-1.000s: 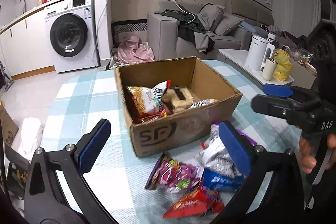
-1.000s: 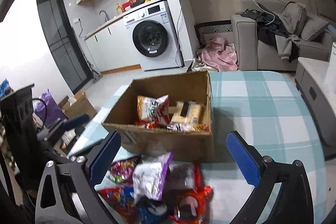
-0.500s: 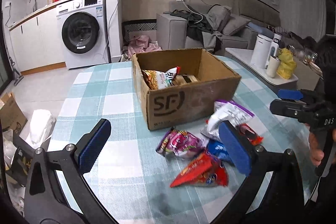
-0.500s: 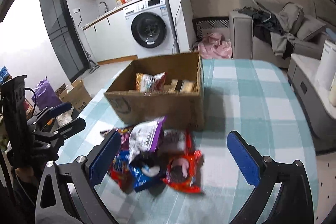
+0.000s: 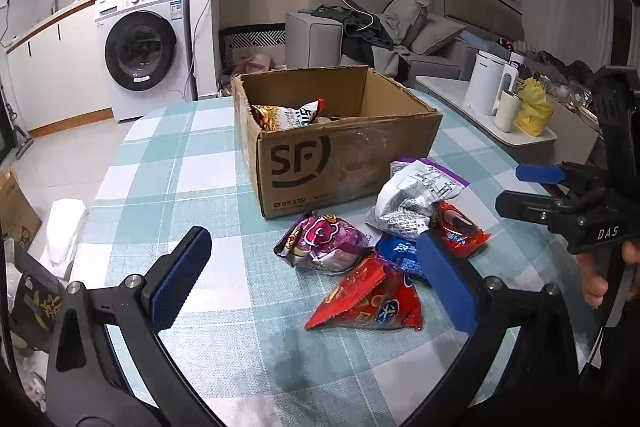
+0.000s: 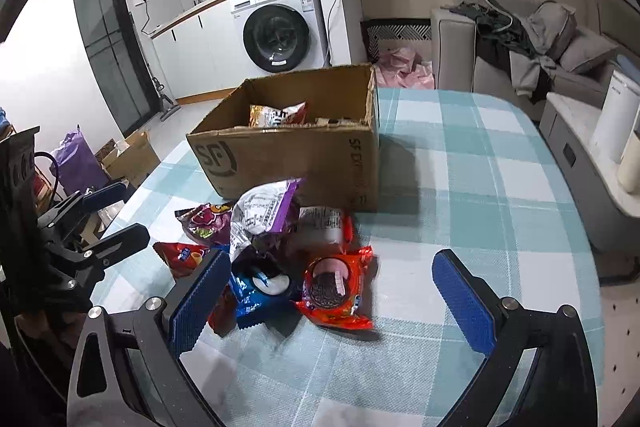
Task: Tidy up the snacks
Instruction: 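Move both grippers back down toward the remaining snack pile, then grasp the red chip bag with the left gripper while the right grasps the red Oreo pack, then carry the red chip bag and red Oreo pack over the box with both grippers, then open both grippers to drop the bags into the box, then move both grippers back toward the remaining snacks beside the box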
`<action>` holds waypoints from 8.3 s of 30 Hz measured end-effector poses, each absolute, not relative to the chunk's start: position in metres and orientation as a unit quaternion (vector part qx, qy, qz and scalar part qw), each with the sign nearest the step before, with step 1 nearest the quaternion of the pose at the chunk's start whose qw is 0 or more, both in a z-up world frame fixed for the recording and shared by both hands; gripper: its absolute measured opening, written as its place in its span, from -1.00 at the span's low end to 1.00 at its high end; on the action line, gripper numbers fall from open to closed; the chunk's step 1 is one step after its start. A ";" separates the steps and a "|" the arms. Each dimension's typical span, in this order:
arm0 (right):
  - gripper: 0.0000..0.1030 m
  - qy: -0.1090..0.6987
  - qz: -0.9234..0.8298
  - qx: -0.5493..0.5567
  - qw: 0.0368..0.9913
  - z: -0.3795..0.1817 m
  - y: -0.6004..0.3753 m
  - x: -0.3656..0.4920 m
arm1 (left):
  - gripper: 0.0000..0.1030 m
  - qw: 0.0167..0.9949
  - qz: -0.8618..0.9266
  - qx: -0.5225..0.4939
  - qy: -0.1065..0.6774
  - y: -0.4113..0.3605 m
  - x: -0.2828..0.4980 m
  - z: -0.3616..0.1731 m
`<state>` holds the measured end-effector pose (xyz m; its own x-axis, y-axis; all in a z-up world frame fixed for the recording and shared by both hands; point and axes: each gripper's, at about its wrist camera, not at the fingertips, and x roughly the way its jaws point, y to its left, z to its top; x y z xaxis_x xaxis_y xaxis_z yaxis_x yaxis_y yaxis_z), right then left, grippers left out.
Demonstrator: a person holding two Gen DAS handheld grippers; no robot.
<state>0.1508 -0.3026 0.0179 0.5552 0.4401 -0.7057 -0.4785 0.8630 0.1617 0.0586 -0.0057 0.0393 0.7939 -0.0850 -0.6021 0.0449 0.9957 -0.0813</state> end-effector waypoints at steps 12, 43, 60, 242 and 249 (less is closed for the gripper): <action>0.99 0.415 0.255 -0.024 0.873 0.003 -0.306 0.157 | 0.99 0.942 -0.042 -0.008 0.333 -0.011 0.063 0.030; 0.99 0.472 0.242 -0.037 0.847 -0.052 -0.294 0.175 | 0.99 0.905 -0.070 -0.019 0.419 -0.021 0.088 -0.024; 0.85 0.467 0.213 -0.071 0.855 -0.063 -0.292 0.178 | 0.99 0.897 -0.074 -0.030 0.436 -0.032 0.093 -0.043; 0.86 0.302 0.292 0.023 0.907 0.048 -0.267 0.235 | 0.61 0.947 -0.048 -0.079 0.307 -0.005 0.204 0.040; 0.99 0.307 0.293 0.030 0.905 0.056 -0.284 0.210 | 0.99 0.951 -0.045 -0.077 0.298 -0.005 0.163 0.056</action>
